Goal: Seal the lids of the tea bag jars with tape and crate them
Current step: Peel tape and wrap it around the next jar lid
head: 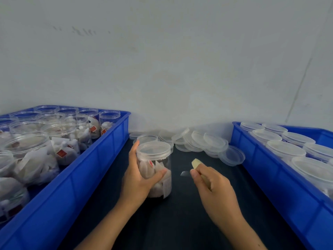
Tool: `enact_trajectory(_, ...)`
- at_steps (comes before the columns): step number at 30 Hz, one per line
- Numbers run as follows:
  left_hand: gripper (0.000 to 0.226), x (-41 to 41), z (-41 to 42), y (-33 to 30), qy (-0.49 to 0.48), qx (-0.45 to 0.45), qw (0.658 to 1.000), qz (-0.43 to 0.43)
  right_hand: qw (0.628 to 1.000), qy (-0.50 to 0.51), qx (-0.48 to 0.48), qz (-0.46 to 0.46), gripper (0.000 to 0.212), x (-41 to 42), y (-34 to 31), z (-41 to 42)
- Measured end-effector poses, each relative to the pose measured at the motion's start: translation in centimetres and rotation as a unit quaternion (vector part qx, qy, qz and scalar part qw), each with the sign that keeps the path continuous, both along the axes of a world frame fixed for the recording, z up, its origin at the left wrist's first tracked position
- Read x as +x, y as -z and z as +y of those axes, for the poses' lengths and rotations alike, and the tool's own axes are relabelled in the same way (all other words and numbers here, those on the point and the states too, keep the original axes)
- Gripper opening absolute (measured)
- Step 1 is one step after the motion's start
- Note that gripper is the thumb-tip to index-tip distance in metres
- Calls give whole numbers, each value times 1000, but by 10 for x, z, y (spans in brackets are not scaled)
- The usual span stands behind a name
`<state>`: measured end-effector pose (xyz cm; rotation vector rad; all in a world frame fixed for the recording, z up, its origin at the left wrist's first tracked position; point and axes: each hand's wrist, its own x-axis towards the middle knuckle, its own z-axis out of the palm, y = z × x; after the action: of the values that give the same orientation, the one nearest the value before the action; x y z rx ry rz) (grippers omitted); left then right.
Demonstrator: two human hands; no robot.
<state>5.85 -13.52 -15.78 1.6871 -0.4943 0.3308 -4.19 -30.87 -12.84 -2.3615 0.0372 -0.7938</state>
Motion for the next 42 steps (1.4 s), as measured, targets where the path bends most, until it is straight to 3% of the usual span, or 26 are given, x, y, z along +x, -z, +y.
enact_trajectory(4,93,-8,-5,-6,68,0,997,39,997,-13,72,-29,34,0,-11,-6)
enact_trajectory(9,84,-20,-14,-11,88,63,994,6,994,-60,91,-6,23,5,-22,0)
enact_trajectory(15,77,-25,-17,-13,134,-9,991,4,987,-104,124,11,32,9,-35,3)
enact_trajectory(20,69,-28,-20,-15,115,-19,993,-30,989,-101,105,25,35,9,-40,6)
enact_trajectory(42,43,-32,-25,-21,54,-36,997,-34,997,-39,54,42,28,9,-40,21)
